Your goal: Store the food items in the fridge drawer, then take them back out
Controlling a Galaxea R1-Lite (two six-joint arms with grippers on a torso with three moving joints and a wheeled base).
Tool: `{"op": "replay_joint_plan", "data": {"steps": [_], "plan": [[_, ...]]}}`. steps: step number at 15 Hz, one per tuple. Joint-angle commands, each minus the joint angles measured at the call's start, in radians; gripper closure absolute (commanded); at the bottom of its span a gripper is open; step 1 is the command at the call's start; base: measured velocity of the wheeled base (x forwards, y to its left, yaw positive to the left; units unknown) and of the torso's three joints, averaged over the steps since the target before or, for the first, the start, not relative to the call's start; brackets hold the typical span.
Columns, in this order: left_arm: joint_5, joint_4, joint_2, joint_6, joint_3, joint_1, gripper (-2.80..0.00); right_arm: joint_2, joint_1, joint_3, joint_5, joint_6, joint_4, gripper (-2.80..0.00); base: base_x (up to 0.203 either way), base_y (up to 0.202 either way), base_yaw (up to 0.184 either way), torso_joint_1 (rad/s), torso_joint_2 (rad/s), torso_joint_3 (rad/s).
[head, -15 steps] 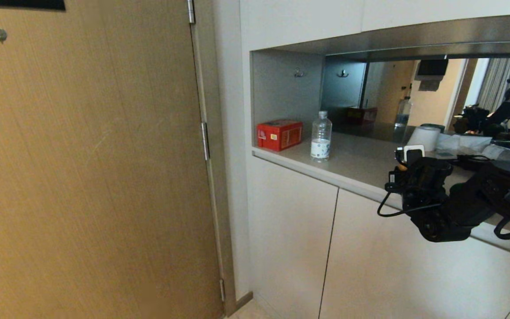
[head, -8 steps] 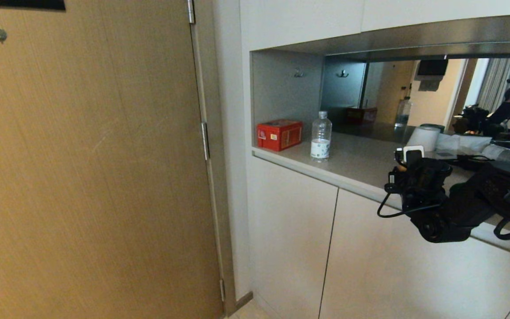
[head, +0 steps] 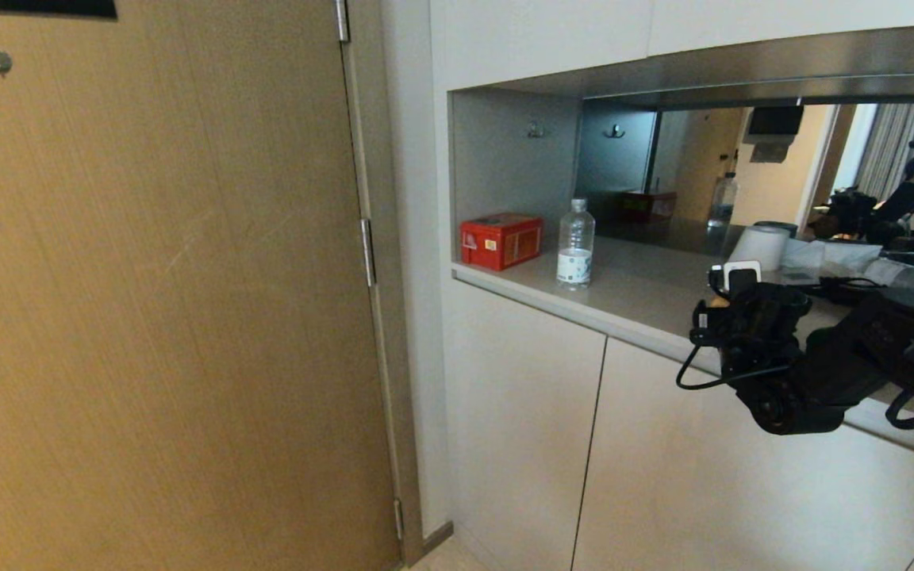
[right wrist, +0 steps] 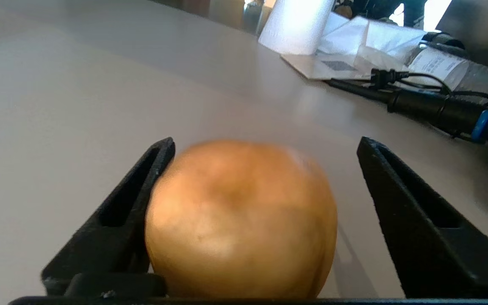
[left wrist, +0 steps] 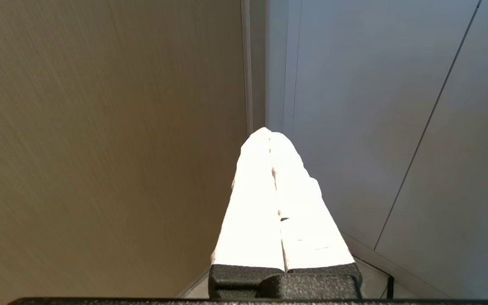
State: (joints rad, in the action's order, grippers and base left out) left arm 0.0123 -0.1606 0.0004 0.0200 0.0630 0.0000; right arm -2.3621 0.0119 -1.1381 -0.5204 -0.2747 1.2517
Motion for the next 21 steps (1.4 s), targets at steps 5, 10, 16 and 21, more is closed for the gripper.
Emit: {"op": "replay_joint_plan", "data": {"steps": [5, 10, 16, 21], "plan": [[0.000, 0.000, -0.002, 0.000, 0.000, 0.000, 0.00, 0.049, 0.000, 0.004, -0.003, -0.003, 0.008, -2.80, 0.000, 0.000, 0.000, 0.000, 0.00, 0.000], [0.000, -0.002, -0.002, 0.000, 0.000, 0.000, 0.00, 0.071, 0.000, 0.011, -0.003, -0.005, 0.006, -2.80, 0.000, 0.000, 0.000, 0.000, 0.00, 0.000], [0.000, 0.000, -0.002, 0.000, 0.000, 0.000, 0.00, 0.088, 0.000, 0.014, -0.003, -0.005, 0.008, -2.80, 0.000, 0.000, 0.000, 0.000, 0.00, 0.000], [0.000, 0.000, -0.002, 0.000, 0.000, 0.000, 0.00, 0.095, 0.000, 0.043, -0.003, -0.005, 0.008, -2.80, 0.000, 0.000, 0.000, 0.000, 0.00, 0.000]]}}
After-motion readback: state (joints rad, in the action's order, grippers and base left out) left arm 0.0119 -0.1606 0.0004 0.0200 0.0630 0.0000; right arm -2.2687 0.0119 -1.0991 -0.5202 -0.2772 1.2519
